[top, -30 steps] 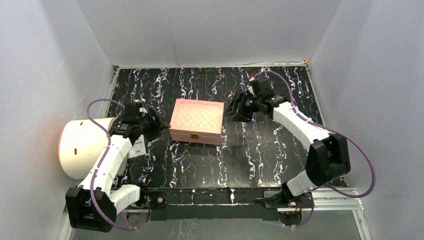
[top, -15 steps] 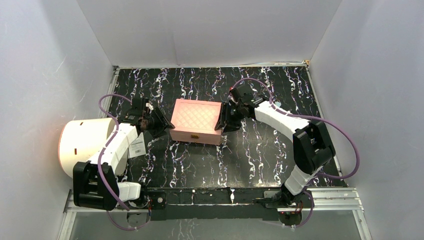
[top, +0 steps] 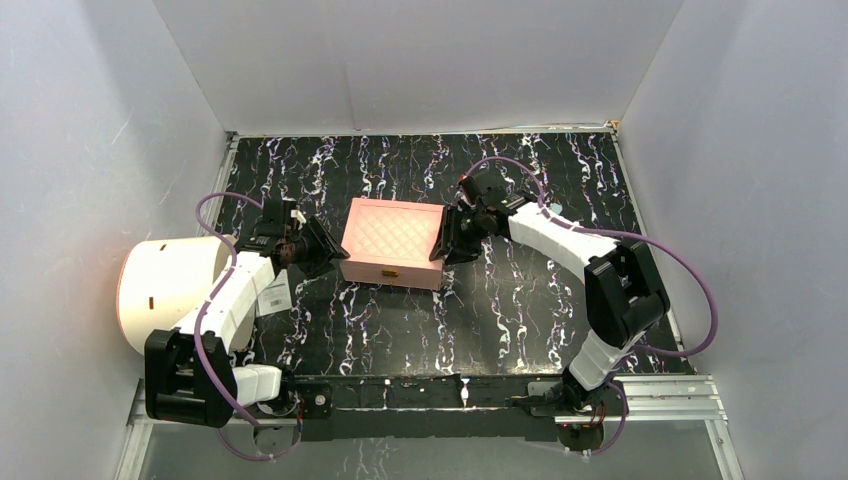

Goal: Organize the mixed jewelry
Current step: Close the jewelry box at the center of the board, then reset both arms

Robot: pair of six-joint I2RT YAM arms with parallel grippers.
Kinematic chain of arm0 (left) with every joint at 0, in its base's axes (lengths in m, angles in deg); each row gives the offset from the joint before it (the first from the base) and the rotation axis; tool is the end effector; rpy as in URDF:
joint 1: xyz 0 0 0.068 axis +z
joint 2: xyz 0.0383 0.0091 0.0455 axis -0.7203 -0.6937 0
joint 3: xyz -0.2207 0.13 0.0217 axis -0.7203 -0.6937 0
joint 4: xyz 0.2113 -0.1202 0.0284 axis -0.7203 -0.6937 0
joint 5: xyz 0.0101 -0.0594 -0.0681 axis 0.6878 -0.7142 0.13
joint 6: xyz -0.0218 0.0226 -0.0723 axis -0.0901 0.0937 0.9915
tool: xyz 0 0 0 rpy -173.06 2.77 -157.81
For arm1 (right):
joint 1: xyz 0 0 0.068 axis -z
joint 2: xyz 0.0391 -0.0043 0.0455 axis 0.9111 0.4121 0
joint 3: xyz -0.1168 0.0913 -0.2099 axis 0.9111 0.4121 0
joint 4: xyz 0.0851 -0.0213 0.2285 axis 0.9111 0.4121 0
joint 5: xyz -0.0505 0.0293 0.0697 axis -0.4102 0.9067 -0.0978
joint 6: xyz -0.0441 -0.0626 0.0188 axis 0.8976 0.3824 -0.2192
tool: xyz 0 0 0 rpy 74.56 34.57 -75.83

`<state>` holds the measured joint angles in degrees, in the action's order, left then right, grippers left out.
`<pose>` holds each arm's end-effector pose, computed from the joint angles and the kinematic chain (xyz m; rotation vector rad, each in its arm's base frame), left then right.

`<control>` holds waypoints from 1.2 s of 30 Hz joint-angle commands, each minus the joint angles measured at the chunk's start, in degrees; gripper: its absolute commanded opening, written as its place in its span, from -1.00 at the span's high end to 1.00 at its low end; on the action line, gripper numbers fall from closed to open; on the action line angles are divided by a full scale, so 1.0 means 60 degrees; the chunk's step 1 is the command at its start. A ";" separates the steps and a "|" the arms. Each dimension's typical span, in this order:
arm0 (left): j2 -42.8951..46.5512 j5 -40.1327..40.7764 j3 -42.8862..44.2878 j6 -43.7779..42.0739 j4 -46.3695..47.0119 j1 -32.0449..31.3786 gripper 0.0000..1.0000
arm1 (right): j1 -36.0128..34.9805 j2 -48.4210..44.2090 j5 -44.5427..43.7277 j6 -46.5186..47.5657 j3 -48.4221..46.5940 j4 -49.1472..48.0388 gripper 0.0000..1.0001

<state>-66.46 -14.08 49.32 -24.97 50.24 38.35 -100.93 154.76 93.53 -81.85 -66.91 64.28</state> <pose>0.2587 -0.0517 0.2008 -0.6565 2.4355 -0.6811 0.2800 0.2211 0.1976 0.0085 2.7385 0.8140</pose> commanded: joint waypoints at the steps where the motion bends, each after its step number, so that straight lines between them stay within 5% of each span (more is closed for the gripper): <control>1: -0.0658 0.1352 -0.0653 -0.0482 -0.1997 -0.0067 0.10 | -0.0107 0.0969 -0.1541 0.0464 0.0520 0.1443 0.00; 12: -0.0982 0.1837 -0.0700 -0.0506 -0.2170 -0.0250 0.10 | -0.0289 0.1175 -0.2132 0.0587 0.0478 0.1664 0.03; 20: -0.0113 0.1961 0.2860 -0.1728 -0.2149 -0.0250 -0.48 | -0.0030 -0.0323 -0.2474 0.1238 -0.2055 0.1172 -0.21; 24: 0.0210 0.2564 0.4469 -0.1870 -0.2673 -0.0250 -0.54 | 0.0048 -0.1716 -0.3553 0.1873 -0.2484 0.0827 -0.38; 30: 0.1493 0.3683 0.5945 -0.2610 -0.3303 -0.0250 -0.57 | 0.0052 -0.4186 -0.5408 0.3023 -0.2316 0.0195 -0.93; 36: 0.2157 0.3204 0.7500 -0.2861 -0.4332 -0.0251 -0.55 | 0.0051 -0.6203 -0.6916 0.3055 -0.2578 0.0350 -0.97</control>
<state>-55.18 5.55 87.83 -39.81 30.44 36.95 -100.58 122.31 61.24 -65.50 -79.40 66.77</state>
